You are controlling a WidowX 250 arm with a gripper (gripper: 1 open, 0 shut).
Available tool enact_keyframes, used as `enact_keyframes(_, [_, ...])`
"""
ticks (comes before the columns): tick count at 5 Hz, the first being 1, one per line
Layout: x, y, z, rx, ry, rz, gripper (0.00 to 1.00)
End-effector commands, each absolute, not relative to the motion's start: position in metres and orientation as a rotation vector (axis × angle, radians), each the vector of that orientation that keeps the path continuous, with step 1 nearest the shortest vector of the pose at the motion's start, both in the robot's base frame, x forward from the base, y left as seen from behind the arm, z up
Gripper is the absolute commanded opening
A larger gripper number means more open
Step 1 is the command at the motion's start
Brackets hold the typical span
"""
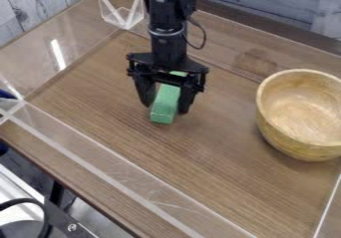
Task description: Put the green block in the brown bowl
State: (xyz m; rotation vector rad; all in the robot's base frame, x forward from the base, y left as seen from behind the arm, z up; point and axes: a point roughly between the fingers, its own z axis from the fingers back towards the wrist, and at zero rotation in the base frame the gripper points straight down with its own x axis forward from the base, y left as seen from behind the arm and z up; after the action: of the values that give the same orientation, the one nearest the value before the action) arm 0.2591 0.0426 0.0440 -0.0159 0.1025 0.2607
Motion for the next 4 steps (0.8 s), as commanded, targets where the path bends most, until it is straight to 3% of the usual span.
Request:
enact_keyframes(1, [0.2749,0.0410,0.0524,-0.014,0.048,0.262,1.00])
enact_keyframes(4, [0.2769,0.0509,0.0567,-0.051,0.057,0.234,1.00])
